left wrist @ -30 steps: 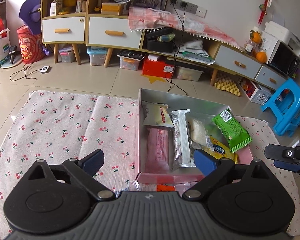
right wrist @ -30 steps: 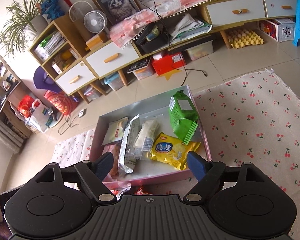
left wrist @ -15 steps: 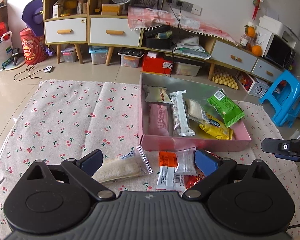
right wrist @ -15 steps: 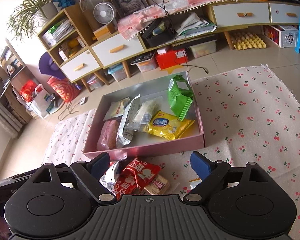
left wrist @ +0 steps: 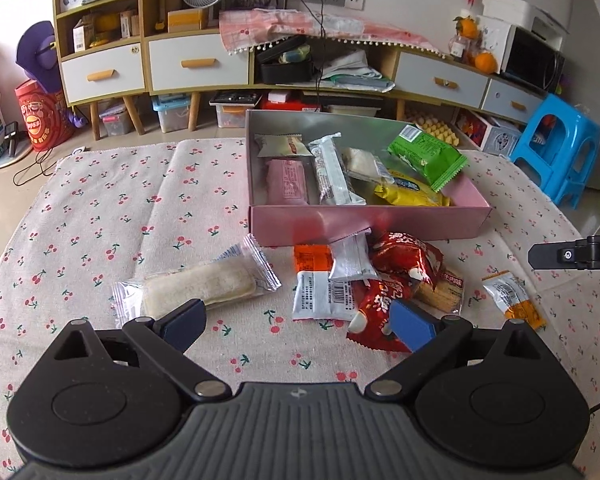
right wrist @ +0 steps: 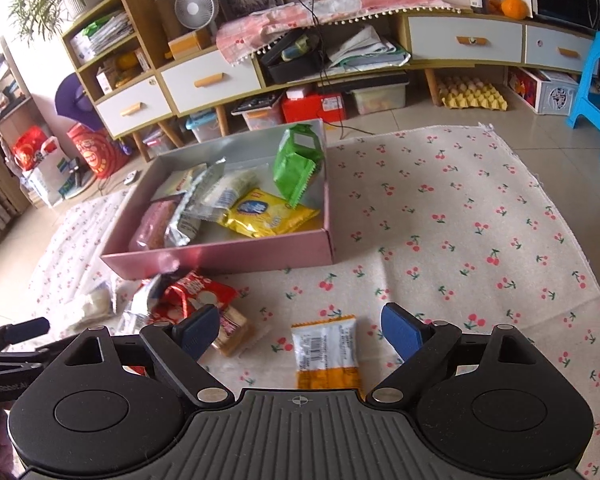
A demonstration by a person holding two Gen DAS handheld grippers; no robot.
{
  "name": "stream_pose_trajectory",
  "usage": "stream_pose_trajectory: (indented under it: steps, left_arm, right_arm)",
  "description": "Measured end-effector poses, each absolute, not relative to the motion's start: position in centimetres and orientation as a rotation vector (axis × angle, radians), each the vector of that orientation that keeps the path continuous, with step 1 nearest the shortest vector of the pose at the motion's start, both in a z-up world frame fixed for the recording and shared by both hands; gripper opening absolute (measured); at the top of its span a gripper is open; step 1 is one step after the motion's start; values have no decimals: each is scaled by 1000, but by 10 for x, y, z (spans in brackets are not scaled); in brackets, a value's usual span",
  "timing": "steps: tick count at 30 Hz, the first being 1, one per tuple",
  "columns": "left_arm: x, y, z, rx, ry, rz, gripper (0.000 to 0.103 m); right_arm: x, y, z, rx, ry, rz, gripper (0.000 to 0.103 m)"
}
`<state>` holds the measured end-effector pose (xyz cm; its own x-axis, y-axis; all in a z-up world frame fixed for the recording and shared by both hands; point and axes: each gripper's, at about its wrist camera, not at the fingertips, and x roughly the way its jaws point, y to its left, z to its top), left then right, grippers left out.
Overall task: Organize snacks
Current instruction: 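Move left tool to red snack bag while right tool approaches orange-white packet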
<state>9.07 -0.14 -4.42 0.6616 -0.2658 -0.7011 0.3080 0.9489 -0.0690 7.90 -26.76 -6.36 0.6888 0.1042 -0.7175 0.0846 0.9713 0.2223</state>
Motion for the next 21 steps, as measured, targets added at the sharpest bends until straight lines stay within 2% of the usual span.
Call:
stream_pose_trajectory:
  steps: [11, 21]
  left_arm:
    - [83, -40, -64, 187, 790, -426, 89]
    - [87, -55, -72, 220, 816, -436, 67]
  right_arm:
    - [77, -271, -104, 210, 956, -16, 90]
    - [80, -255, -112, 105, 972, -14, 90]
